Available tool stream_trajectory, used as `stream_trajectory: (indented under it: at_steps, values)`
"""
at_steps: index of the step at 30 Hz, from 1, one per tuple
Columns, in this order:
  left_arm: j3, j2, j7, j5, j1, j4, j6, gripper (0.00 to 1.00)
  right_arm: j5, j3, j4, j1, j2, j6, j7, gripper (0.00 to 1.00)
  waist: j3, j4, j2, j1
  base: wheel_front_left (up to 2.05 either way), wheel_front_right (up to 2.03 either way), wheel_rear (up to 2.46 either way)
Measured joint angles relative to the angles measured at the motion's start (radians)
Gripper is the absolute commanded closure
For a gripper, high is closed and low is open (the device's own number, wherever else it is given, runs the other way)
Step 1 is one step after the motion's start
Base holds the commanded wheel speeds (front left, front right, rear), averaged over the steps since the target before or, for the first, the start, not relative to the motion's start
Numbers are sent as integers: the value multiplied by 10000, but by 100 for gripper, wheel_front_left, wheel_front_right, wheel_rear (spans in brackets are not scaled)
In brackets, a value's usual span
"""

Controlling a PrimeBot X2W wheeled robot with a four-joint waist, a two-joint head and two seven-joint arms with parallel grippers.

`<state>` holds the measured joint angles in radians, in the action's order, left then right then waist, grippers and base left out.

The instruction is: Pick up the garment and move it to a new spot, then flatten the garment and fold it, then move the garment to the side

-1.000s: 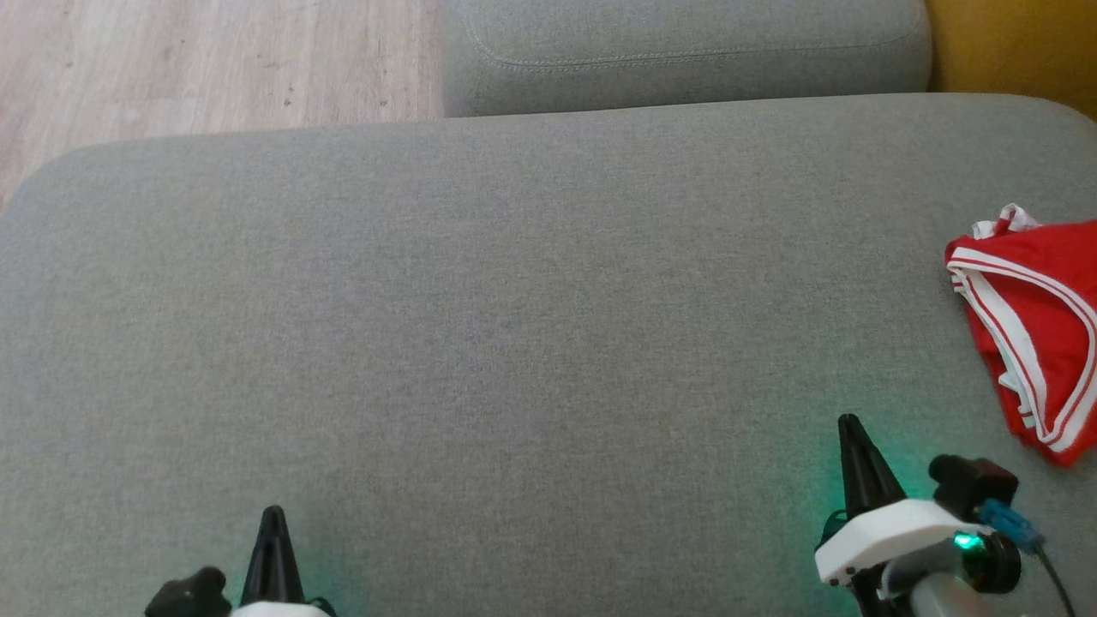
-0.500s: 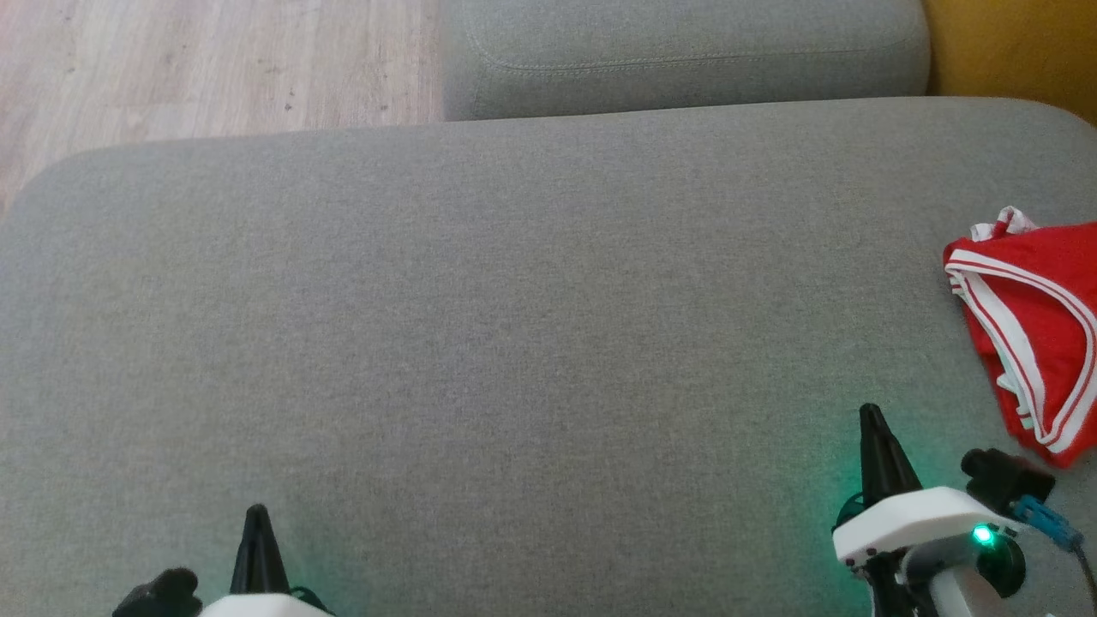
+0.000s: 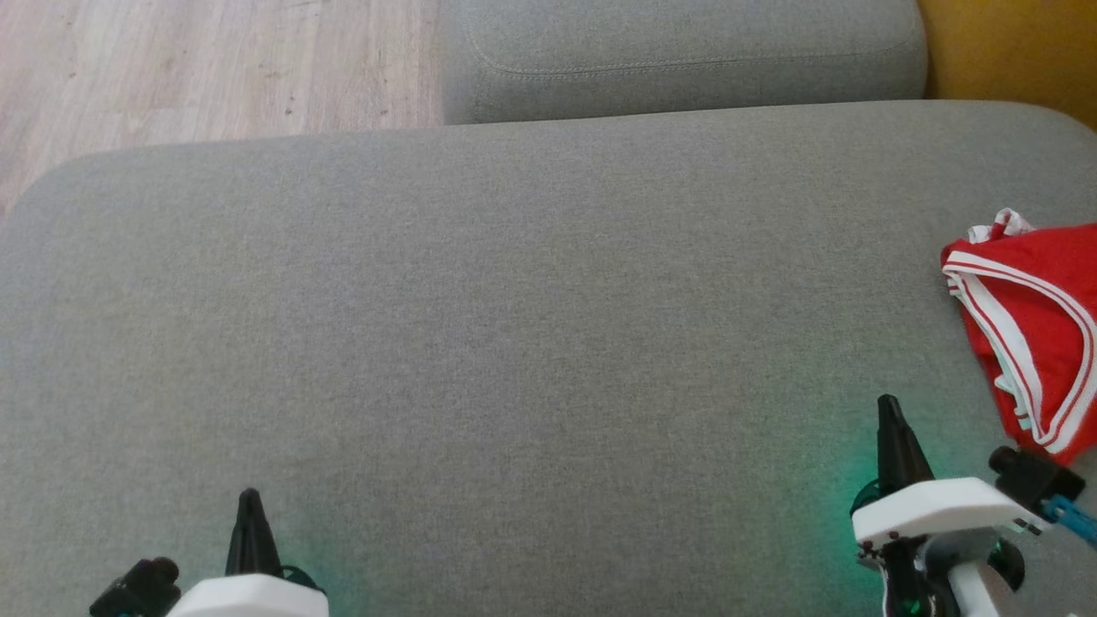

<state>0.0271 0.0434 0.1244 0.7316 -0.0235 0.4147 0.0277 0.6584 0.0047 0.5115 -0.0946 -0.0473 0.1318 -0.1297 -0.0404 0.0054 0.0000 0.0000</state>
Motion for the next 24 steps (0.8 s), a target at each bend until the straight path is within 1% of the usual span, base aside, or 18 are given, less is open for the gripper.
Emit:
stream_trajectory:
  at_steps: [24]
  values:
    - [-301, -2, -683, 2522, 224, -364, 267, 100, 2723, -418, -640, 12, 2, 0, 685, 100, 109, -15, 0, 0, 0, 0, 0]
